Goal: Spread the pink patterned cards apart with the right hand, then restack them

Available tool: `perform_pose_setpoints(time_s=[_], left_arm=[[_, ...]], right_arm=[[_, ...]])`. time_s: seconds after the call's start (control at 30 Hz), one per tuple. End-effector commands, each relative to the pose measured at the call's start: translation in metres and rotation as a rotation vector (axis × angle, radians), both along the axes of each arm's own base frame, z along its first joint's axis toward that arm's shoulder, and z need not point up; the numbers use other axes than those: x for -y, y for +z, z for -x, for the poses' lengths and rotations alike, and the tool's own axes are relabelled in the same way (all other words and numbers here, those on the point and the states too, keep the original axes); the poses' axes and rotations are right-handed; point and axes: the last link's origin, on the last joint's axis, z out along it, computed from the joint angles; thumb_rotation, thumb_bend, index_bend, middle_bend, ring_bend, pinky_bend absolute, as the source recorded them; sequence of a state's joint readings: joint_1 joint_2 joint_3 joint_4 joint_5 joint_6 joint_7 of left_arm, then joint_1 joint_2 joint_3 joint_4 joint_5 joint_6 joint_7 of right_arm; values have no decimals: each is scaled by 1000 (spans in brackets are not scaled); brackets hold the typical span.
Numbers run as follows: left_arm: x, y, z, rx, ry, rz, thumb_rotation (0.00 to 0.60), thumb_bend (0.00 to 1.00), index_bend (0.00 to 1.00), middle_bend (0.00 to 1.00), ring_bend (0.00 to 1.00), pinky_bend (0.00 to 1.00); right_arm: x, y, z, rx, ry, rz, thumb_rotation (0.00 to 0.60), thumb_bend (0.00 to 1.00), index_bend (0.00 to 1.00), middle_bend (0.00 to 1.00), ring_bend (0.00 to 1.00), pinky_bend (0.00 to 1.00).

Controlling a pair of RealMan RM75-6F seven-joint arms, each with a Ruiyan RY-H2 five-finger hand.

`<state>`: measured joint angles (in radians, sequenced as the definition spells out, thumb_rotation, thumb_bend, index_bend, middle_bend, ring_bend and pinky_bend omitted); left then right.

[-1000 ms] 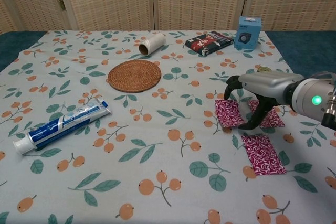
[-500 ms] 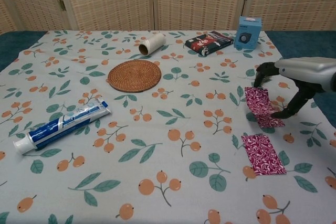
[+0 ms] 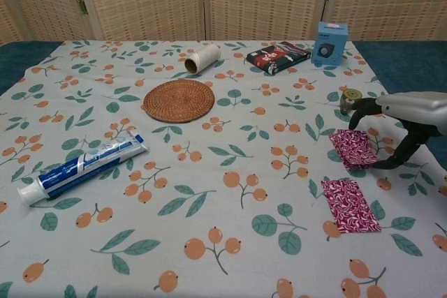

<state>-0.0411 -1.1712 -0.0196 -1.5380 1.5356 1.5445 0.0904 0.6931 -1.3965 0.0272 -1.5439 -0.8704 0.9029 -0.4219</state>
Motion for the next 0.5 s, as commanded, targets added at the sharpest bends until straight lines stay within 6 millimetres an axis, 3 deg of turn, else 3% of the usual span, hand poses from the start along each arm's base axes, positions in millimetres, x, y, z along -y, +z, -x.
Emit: perform_pose_setpoints(time_s=[0.03,0.5], left_arm=[[0,1,0,-1,1,-2,600,283,151,129,202,0],[1,2,-1,-3,2,-6,600,284,151,129,202,0]], right_arm=[[3,-3,-2,8,12,-6,547,268,238,73,0,0],[6,-4,-1,1,19,-12,546,267,196,67,0,0]])
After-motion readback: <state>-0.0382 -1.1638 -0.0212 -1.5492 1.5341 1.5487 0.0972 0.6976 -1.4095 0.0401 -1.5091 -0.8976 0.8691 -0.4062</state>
